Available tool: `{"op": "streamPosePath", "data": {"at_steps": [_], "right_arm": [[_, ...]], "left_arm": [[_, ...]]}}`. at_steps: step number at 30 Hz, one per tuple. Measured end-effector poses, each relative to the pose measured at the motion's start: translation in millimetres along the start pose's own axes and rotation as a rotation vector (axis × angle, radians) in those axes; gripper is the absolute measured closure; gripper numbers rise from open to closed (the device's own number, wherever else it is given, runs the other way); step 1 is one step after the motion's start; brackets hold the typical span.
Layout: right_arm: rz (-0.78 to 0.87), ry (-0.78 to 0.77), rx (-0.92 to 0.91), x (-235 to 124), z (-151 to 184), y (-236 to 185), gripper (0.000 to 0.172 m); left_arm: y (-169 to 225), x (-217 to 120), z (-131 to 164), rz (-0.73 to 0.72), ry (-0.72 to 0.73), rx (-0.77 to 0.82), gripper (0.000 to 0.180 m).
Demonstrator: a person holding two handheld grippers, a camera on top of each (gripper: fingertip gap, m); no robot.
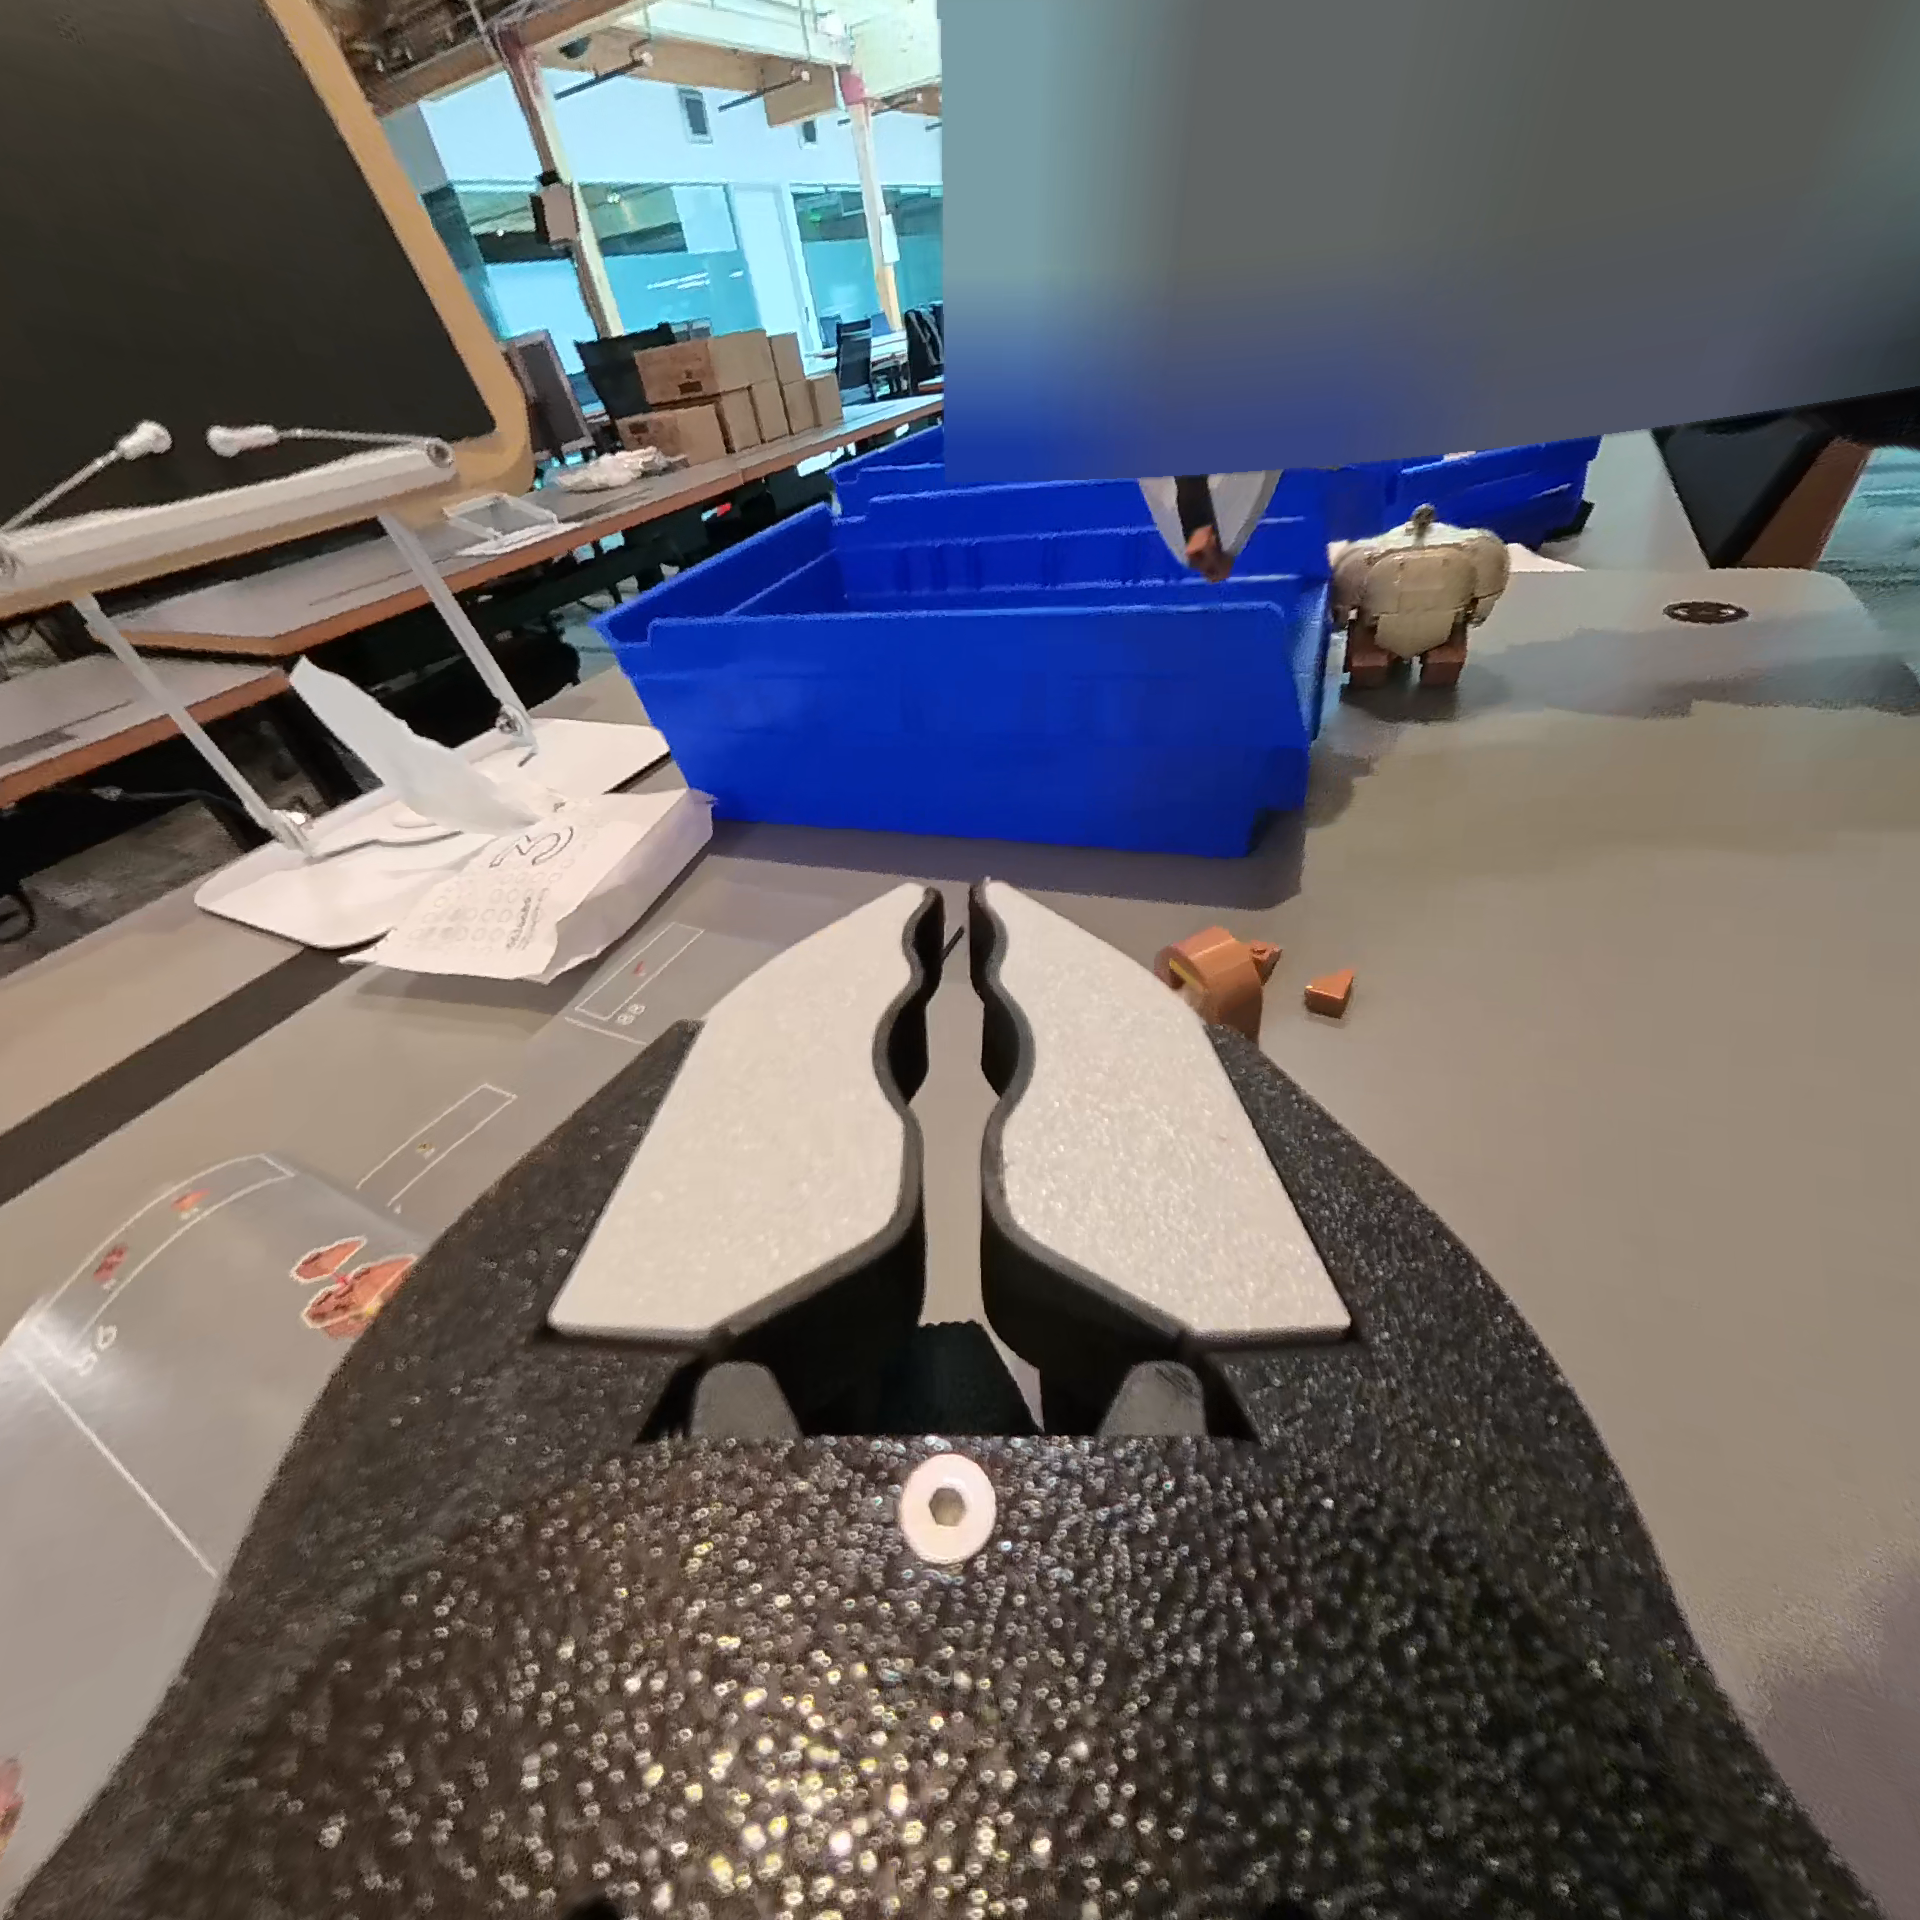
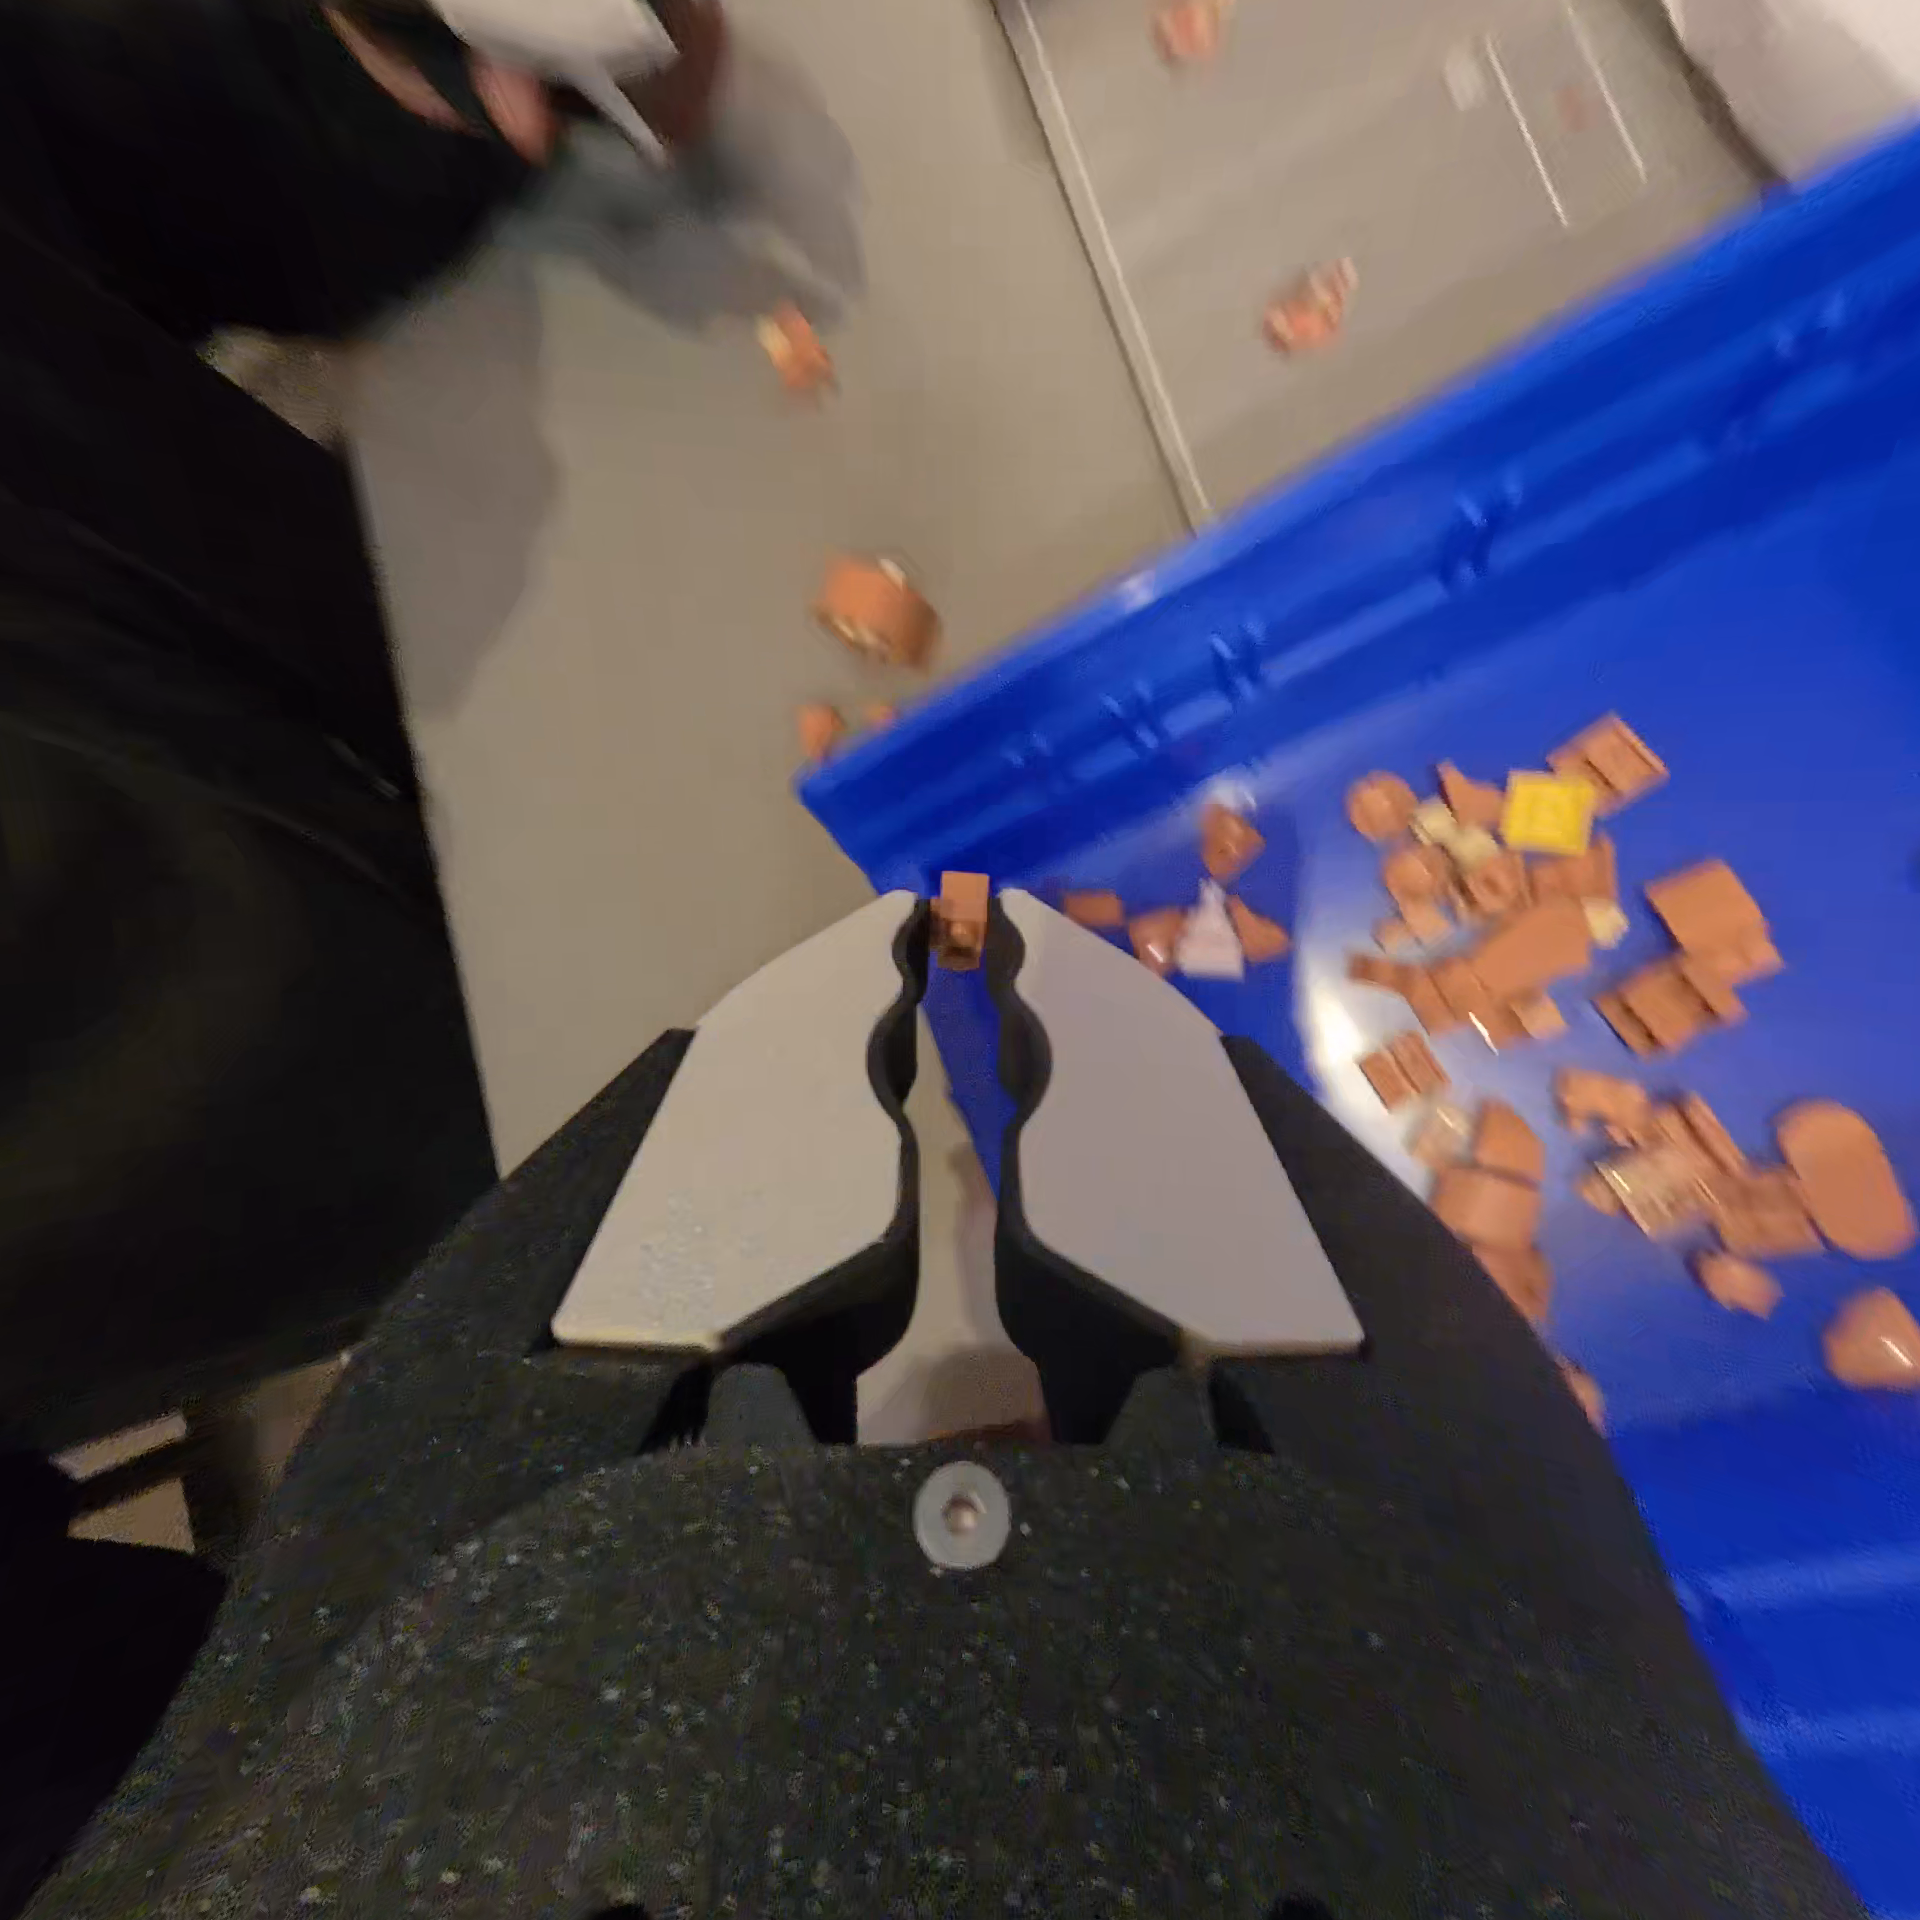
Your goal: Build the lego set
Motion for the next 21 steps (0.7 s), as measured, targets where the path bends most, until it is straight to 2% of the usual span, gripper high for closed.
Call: {"op": "streamPosePath", "data": {"at_steps": [5, 8, 14, 21], "right_arm": [[-0.1, 0.216, -0.012, 16.8, -22.4, -34.9, 0.162], [-0.165, 0.304, -0.014, 34.3, -33.3, -54.7, 0.162], [-0.279, 0.359, -0.007, 83.5, -43.1, -80.9, 0.162], [-0.357, 0.342, 0.005, 119.6, -49.1, -92.0, 0.162]], "left_arm": [[12.8, 0.3, -8.1, 0.066, 0.075, 0.069, 0.172], [24.5, -0.7, -15.7, 0.114, 0.149, 0.142, 0.161], [50.4, -0.4, -17.0, 0.194, 0.224, 0.364, 0.148], [65.8, 2.8, -7.7, 0.219, 0.188, 0.568, 0.145]]}}
Point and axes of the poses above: each gripper's, where its closed fingertips meet, x out along the fingers, z out of its underside, y = z × x across the jaws, the point moved 9 cm from there along -x, back along the fingers, and after that the axes turned 9 degrees about y, right-handed, at the moved point
